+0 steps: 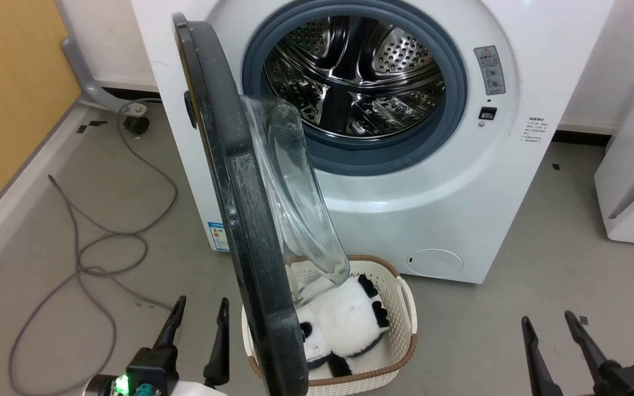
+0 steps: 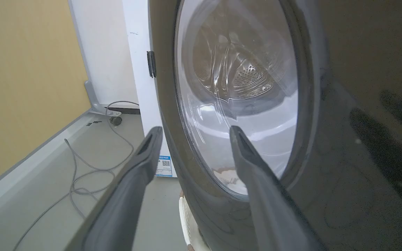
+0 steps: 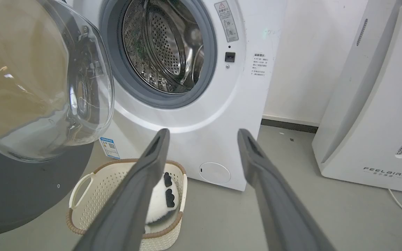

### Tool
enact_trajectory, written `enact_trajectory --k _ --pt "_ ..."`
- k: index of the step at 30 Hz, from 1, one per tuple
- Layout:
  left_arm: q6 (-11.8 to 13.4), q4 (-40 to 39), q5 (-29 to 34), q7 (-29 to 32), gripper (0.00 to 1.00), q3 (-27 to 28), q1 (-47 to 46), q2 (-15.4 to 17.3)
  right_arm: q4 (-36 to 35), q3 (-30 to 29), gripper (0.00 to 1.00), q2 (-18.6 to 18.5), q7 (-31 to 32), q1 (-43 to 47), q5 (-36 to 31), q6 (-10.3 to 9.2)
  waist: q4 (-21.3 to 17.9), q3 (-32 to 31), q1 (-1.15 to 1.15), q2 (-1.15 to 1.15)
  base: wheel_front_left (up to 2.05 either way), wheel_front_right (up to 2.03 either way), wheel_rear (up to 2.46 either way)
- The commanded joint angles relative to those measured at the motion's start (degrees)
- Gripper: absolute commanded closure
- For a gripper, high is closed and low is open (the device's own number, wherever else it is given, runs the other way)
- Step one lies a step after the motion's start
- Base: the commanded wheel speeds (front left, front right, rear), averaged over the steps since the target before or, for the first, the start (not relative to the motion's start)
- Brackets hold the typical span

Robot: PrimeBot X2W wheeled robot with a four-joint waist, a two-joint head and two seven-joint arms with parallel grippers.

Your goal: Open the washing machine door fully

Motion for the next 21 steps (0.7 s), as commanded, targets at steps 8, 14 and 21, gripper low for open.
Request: enact_trajectory --k 8,14,21 --pt "-1.01 -4.93 -2.99 -0.31 1.0 1.78 0.31 -0.01 1.59 -0.9 0.0 0.3 -0.59 0.04 2.11 -0.04 0.94 0.18 0.0 0.0 0.0 0.0 0.0" --pt "-1.23 -14.56 -5.31 -0.31 1.0 3.63 -1.54 -0.05 2.63 -1.72 0.0 0.31 -0.71 -0.38 2.29 -0.04 1.66 0.1 0.0 0.0 0.0 0.0 0.0" --pt "-1.19 -24.39 -5.4 -0.31 1.0 3.16 -4.39 -0.06 3.21 -1.73 0.0 0.31 -0.78 -0.95 2.47 -0.04 2.09 -0.3 0.0 0.0 0.0 0.0 0.0"
